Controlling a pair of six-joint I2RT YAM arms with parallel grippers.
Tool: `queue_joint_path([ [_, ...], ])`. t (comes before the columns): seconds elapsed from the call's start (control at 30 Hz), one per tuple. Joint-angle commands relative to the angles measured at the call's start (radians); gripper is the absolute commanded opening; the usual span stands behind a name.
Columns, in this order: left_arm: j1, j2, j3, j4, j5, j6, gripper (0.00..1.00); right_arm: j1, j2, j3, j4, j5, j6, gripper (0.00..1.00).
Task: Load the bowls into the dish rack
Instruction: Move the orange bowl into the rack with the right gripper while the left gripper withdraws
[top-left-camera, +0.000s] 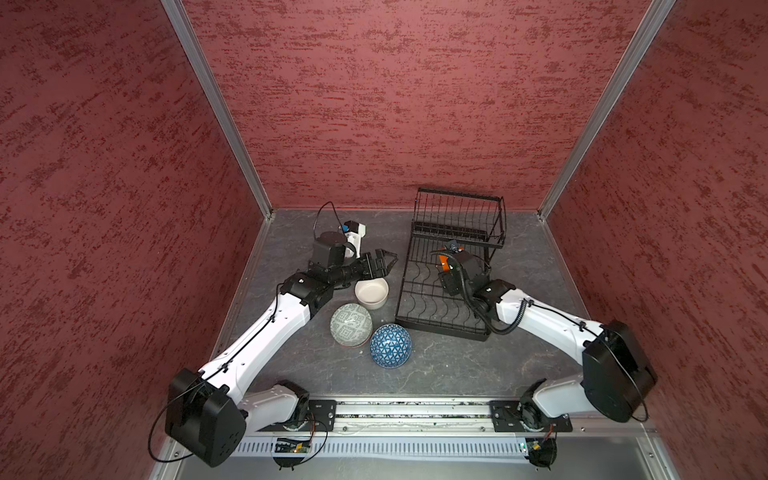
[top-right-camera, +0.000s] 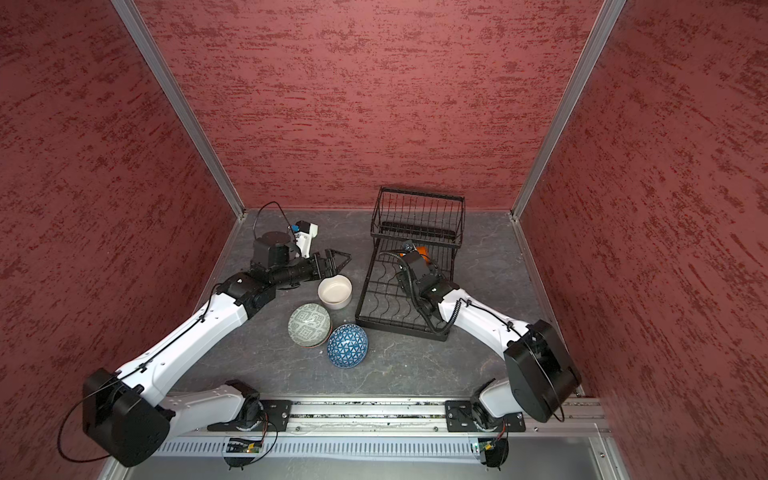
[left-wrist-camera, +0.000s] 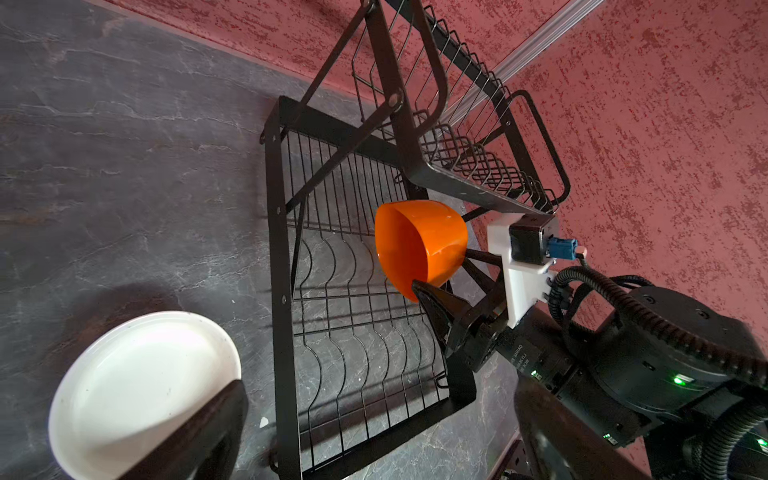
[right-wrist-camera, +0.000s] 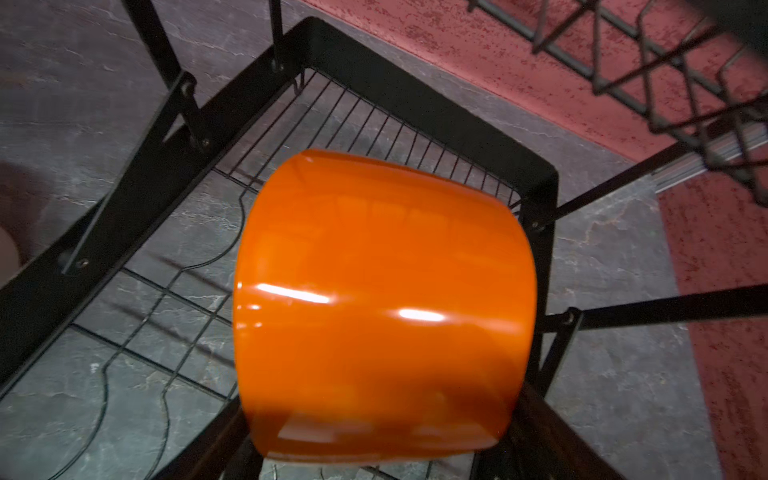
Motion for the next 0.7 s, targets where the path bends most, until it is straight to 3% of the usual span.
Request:
queue_joint_path([
  [0.0,0.009,-0.016,-0.006,-0.005,0.006,0.008,1.0,0.005,0.004,0.031,0.075,0.121,-0.056,0.76],
  [0.67,0.05,-0.035,-0.013,-0.035,0.021,0.019,1.0,0.008,0.189,0.012,0.311,0.356,-0.31,0.79],
])
